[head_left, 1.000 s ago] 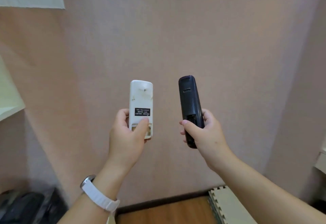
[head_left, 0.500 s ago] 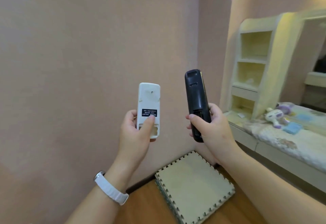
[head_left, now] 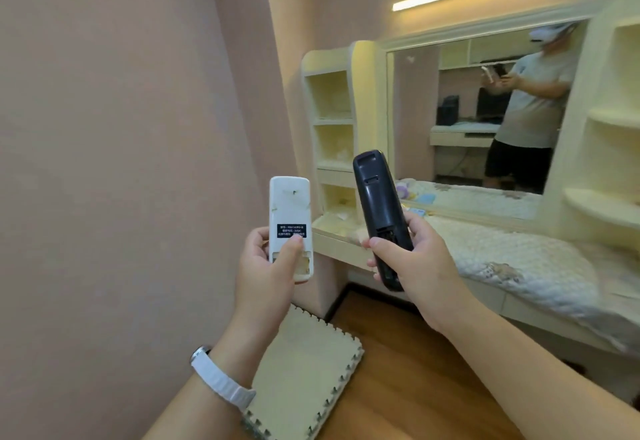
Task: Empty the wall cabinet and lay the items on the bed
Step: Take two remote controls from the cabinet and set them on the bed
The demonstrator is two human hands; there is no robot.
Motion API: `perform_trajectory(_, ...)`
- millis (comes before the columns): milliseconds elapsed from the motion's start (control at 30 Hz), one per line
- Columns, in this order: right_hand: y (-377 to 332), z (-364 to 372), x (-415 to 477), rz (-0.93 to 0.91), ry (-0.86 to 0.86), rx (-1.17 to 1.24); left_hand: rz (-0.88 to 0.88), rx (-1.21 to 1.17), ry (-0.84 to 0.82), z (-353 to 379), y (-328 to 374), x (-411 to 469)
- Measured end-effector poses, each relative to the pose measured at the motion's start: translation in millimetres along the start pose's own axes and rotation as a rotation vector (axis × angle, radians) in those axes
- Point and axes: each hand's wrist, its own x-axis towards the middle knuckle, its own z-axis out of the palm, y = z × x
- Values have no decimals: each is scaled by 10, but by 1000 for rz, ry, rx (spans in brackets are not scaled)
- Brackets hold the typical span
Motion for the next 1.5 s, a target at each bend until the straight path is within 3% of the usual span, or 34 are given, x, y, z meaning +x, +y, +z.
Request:
perform_trajectory(367,610,-740,401,149,233,-68,-118,-20,-197,945,-748,493)
perform_trajectory(867,1707,-750,1936,349,471,-194,-349,-49,-451,1358,-2234,2331)
perform_trajectory(1133,2129,-1062,2410,436,578,-199,-462,-87,-572,2012,-2738,2785)
perform_trajectory(1300,2504,-1493,2736,471,575,-179,-555,-83,-614,2608,-3096,2858)
perform_trajectory(1500,2970,-2244,3246,529,509,-242,-649,-49,-541,3424,-3430,2973)
